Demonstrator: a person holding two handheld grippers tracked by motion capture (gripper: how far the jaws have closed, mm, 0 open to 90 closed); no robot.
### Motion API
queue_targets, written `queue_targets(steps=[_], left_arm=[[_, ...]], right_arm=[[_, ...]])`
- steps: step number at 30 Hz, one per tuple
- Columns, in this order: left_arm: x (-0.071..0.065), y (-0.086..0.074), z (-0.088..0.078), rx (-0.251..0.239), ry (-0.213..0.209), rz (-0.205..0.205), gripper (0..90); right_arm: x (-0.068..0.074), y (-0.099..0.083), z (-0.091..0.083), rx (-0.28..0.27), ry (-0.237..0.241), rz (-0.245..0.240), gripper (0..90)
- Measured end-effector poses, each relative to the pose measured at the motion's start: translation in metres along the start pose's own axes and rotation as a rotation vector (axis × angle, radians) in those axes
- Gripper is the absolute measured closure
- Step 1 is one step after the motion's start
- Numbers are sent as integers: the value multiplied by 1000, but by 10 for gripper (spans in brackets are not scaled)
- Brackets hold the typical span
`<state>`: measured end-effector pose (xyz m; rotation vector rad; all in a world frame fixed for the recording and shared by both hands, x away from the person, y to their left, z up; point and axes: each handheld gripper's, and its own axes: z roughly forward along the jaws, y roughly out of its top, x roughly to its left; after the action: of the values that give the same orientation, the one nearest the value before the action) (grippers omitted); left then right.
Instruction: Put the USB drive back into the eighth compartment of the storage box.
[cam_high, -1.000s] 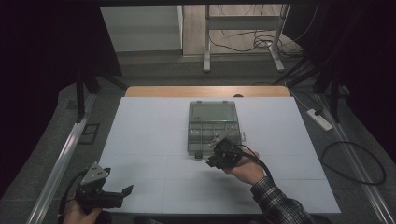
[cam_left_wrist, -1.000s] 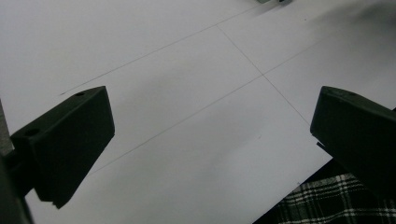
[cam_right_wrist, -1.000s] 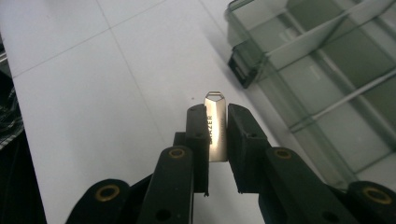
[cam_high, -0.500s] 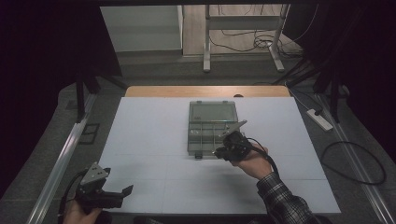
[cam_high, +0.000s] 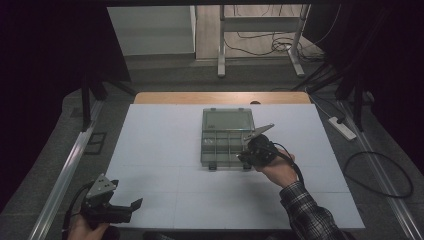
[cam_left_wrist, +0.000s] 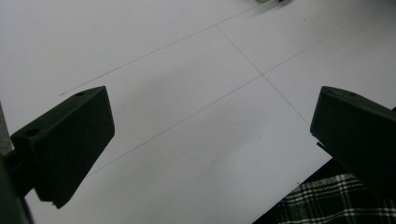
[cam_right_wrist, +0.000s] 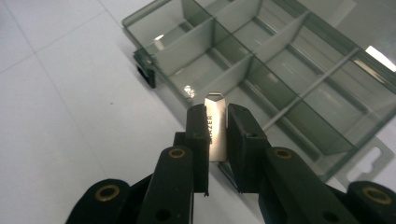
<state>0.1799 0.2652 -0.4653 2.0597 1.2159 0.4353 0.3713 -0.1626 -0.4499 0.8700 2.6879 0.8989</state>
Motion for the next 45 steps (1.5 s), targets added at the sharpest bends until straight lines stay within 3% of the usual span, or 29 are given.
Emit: queue_targets(steps=[11,30,45], left_arm=[[0,0,0,0,0,1,0],[0,0,0,0,-1,2,0],[0,0,0,2,1,4,0]], right_arm=[[-16,-5,-3,0,-49,35,788],[-29,-11,2,28,-103,62,788],[-30,-16,20,78,-129,38,787]])
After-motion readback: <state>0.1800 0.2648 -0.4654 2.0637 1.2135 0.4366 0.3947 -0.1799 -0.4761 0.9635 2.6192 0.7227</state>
